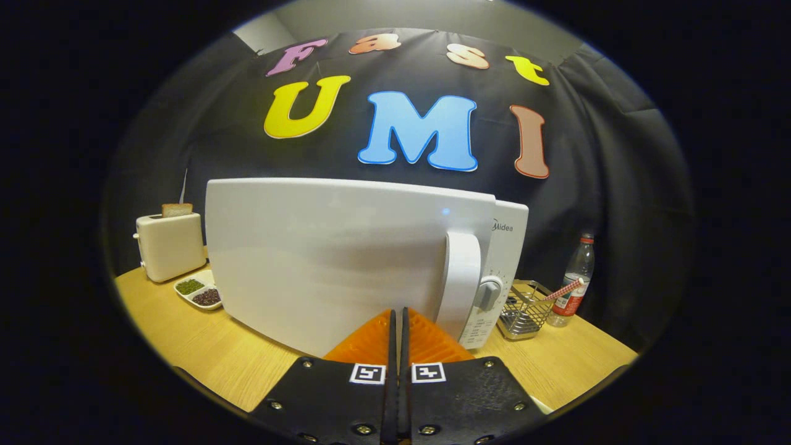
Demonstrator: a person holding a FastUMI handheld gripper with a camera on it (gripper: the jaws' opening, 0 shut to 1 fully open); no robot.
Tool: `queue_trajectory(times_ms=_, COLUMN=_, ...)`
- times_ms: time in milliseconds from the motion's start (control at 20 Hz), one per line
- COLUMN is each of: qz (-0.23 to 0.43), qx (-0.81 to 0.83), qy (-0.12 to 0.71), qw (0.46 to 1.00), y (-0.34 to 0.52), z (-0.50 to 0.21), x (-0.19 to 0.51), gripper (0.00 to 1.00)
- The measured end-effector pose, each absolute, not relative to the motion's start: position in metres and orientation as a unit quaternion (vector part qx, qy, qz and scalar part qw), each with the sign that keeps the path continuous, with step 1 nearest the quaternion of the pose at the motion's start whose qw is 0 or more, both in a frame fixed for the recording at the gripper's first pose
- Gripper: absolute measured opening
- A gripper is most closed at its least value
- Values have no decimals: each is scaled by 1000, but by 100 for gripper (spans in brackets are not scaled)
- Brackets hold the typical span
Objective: Open the microwave, put the food inside, and close the microwave door.
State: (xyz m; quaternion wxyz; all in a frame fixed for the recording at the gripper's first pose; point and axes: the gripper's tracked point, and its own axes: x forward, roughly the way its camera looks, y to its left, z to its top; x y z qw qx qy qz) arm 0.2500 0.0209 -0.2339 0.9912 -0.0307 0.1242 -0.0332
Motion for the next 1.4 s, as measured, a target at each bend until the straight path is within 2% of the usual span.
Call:
queue_trajectory(times_ms=400, qz=-57, qx=-33, qy=128, qw=990, y=12, z=-241, x=295, gripper=1)
queue_trajectory(times_ms=650, qz=-57, qx=-45, qy=136, qw=988, y=10, z=-246, x=292, gripper=1)
queue_trajectory(times_ms=1050, qz=-11, qx=6, qy=143, qw=990, y=34, z=-227, x=229, gripper=1)
queue_trajectory(times_ms=1400, qz=27, qx=14, qy=88, qw=996, y=47, z=-156, x=148, gripper=1)
